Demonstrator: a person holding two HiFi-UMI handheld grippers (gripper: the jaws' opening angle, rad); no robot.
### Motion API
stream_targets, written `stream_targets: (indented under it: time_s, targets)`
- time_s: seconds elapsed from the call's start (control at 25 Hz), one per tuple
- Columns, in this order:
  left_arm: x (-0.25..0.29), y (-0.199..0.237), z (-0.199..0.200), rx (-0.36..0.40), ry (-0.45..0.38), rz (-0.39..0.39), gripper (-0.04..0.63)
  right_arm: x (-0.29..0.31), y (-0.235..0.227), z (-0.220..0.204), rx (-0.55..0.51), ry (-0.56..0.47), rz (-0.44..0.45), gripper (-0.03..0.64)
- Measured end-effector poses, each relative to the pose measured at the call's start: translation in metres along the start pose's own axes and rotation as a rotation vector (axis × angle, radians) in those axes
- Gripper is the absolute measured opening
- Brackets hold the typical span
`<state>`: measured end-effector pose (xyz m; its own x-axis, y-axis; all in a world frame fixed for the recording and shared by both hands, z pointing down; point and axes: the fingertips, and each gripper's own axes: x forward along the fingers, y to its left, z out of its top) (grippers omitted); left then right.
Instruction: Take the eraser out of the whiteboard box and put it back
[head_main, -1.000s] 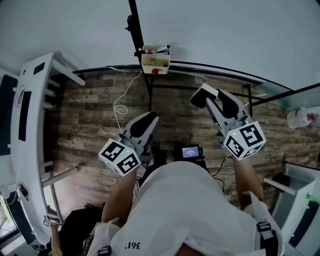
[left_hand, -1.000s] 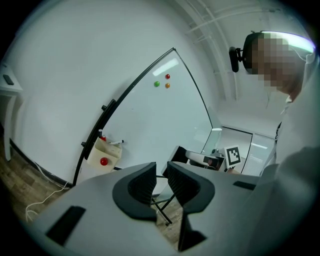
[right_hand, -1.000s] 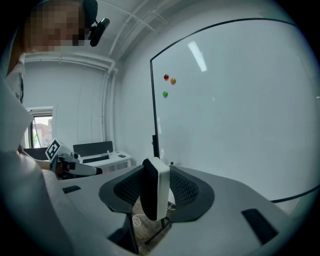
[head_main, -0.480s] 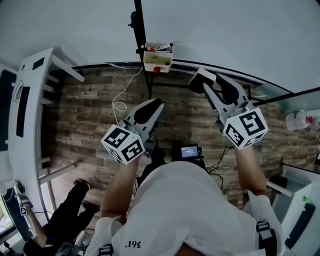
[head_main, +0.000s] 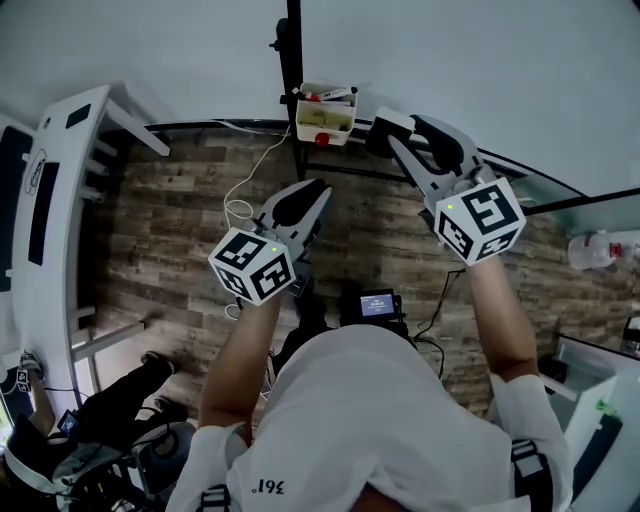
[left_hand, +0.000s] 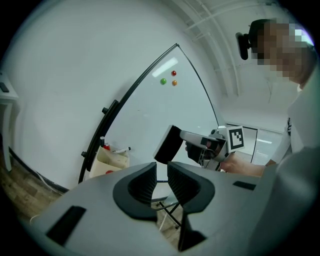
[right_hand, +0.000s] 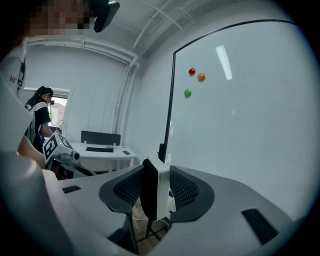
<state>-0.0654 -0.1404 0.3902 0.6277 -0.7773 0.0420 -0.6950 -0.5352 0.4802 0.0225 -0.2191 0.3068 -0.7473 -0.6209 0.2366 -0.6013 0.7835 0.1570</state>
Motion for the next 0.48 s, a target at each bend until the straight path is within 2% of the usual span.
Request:
stream_targets:
  time_s: [0.48]
  targets:
    - [0.005,0.051,-0.012,-0.039,0.042,0.069,0.061,0.077,0.005,-0.017,-0.062,0.084,0.064,0.175]
